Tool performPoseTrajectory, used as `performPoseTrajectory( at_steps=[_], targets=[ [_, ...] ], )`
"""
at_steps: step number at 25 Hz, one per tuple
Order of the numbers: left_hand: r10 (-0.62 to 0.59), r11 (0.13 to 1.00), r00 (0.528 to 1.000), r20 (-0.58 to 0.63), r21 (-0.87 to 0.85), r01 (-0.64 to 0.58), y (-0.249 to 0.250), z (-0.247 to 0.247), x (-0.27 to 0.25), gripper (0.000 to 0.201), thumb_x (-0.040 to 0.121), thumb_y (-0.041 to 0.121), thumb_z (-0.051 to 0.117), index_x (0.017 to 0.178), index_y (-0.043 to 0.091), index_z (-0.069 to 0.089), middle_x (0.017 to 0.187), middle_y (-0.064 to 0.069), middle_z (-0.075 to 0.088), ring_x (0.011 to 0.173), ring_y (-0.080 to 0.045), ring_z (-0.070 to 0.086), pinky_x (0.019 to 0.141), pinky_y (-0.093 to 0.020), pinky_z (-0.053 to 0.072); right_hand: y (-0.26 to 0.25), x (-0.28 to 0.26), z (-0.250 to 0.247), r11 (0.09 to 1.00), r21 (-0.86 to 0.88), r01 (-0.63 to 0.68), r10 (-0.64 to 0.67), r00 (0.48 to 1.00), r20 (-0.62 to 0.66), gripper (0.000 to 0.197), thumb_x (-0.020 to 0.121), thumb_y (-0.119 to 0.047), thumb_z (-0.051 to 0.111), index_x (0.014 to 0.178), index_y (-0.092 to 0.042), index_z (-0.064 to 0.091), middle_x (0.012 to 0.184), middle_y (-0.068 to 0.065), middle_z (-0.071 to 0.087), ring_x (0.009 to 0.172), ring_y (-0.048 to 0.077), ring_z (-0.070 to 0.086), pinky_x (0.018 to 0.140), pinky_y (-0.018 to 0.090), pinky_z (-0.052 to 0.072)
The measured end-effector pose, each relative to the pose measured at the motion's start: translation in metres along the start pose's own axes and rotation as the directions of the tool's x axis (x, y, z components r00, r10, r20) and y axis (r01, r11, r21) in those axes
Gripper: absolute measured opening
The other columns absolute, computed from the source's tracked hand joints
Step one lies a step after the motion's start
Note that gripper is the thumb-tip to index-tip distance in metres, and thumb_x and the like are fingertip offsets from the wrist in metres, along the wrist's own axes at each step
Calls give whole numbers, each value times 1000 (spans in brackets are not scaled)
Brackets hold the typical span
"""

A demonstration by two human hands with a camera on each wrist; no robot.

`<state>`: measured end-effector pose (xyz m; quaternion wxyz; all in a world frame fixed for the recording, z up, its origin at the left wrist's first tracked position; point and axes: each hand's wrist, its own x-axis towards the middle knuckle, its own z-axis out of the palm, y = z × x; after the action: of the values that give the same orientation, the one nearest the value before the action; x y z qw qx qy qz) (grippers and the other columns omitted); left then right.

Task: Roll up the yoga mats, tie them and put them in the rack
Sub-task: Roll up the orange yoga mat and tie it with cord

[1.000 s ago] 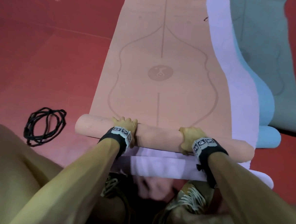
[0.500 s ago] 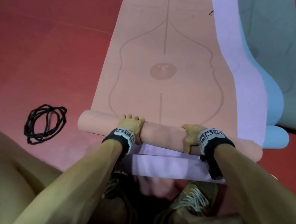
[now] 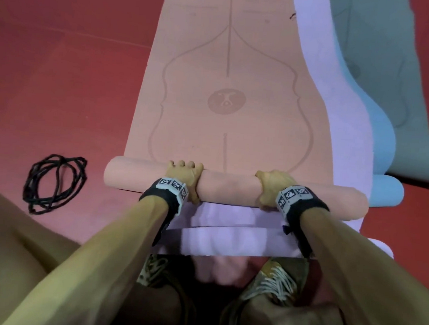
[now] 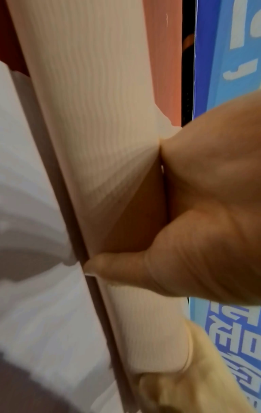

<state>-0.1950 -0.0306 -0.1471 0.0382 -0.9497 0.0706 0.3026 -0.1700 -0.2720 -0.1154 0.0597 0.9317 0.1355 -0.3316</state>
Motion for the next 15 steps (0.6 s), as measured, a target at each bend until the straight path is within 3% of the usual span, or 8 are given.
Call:
performPoseTrajectory(
  at_steps=[2, 5, 7, 11, 15],
  targets=[
    [12, 999, 993, -116, 41, -7, 6, 10, -10, 91, 60, 59, 77, 132, 21, 37, 130, -4, 49, 119, -30, 46, 106, -51, 29, 3, 8, -13, 997, 71, -16, 6, 991, 136, 57, 50, -20, 85, 103, -24, 65, 101, 3, 69, 87, 27, 64, 69, 29, 54],
    [16, 997, 978, -207, 77, 0, 16, 26, -22, 93, 65, 57, 72, 138, 17, 30, 134, -5, 45, 122, -30, 43, 108, -55, 24, 8, 19, -21, 992, 123, -38, 2, 961, 277, 79, 45, -22, 89, 120, -23, 64, 107, -1, 64, 90, 22, 60, 72, 28, 53],
    [3, 996, 976, -217, 89, 17, 17, 29, -22, 91, 68, 52, 71, 140, 15, 29, 135, -6, 45, 123, -30, 42, 109, -55, 24, 8, 22, -17, 990, 138, -35, -6, 958, 288, 83, 45, -23, 89, 123, -22, 62, 113, 0, 65, 94, 23, 61, 79, 31, 56],
    [34, 998, 988, -147, 47, -28, 14, 16, -9, 77, 65, 49, 76, 128, 21, 42, 123, -4, 56, 113, -28, 52, 100, -46, 34, 7, 9, 8, 994, 101, -33, 19, 991, 131, 96, 49, -29, 83, 138, -25, 45, 120, 4, 63, 106, 27, 61, 86, 32, 52],
    [58, 998, 998, 24, -41, -57, 1, -21, 14, 53, 58, 38, 87, 104, 27, 63, 109, 1, 69, 92, -21, 66, 84, -31, 52, 3, -14, 21, 987, -148, 62, -90, 978, -190, 87, 63, -39, 74, 138, -19, 36, 121, 6, 54, 114, 27, 52, 96, 40, 38]
  ],
)
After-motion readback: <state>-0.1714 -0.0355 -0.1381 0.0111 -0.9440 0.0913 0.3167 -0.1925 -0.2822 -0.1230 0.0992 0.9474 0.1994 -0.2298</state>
